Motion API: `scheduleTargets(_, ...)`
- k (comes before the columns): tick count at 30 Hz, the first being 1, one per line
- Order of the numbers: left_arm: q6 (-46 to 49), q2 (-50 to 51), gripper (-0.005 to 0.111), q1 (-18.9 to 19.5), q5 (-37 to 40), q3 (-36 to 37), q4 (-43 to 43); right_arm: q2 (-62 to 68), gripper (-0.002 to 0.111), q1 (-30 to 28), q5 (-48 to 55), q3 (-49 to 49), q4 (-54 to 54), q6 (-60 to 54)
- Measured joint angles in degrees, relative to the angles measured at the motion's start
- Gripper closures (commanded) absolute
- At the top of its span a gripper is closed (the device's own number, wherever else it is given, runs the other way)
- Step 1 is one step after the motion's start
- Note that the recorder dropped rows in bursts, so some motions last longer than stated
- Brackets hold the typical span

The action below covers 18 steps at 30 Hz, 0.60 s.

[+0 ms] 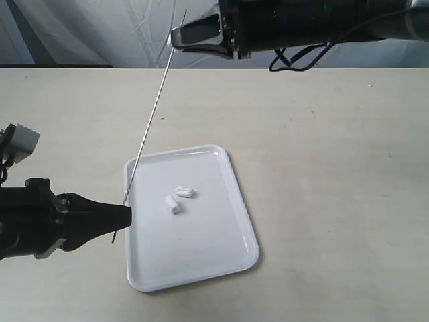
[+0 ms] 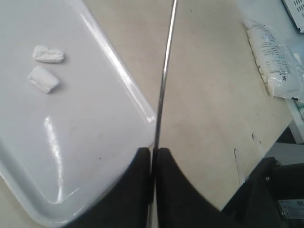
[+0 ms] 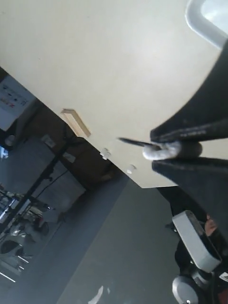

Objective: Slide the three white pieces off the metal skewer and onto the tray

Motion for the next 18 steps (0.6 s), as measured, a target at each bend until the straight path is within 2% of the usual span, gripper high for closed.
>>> scheduleTargets(4, 0.13, 0.00, 0.107, 0.00, -0.23, 0.00, 0.17, 0.00, 0.101, -2.60, -0.03, -3.68, 0.00, 1.58)
scheduleTargets(9, -1.21, 0.27, 0.107, -0.12, -0.88, 1.90, 5.37, -0.59, 0.101, -6.99, -5.30, -8.64, 7.59, 2.59)
scheduleTargets(13, -1.35, 0.27, 0.107, -0.12, -1.01, 1.90, 5.59, -0.94, 0.101, -8.05, -6.00, -10.10, 8.42, 3.96)
scheduleTargets(15, -1.35, 0.27, 0.107, -0.12, -0.73, 1.90, 5.59, -0.94, 0.101, -8.05, -6.00, -10.20, 6.57, 4.87)
scheduleTargets(18, -1.35, 0.27, 0.107, -0.12, 0.30, 1.90, 5.59, -1.03, 0.101, -7.68, -5.89, -10.33, -4.80, 8.76)
